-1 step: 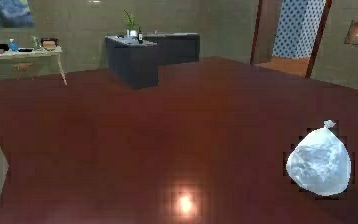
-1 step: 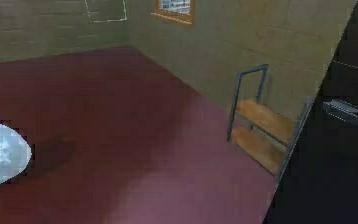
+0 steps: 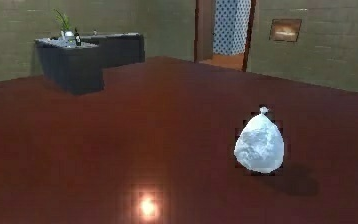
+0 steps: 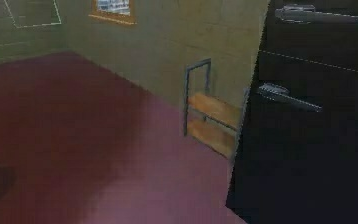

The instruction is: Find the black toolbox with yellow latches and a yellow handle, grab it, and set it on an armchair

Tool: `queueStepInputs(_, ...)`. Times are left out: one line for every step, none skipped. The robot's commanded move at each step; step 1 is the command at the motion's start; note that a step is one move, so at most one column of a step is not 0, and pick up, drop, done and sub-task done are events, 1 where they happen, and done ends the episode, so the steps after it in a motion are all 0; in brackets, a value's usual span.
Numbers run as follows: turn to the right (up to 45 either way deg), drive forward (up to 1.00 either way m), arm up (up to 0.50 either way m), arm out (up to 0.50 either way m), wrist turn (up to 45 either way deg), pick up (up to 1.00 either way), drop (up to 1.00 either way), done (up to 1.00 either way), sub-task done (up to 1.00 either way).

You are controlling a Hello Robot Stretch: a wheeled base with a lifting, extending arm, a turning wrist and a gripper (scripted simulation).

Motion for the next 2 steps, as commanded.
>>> queueStepInputs(0.0, 1.0, 0.0, 0.0, 0.0, 0.0, 0.0, 0.0, 0.0)
queueStepInputs(3.0, 0.0, 0.0, 0.0, 0.0, 0.0, 0.0, 0.0, 0.0)
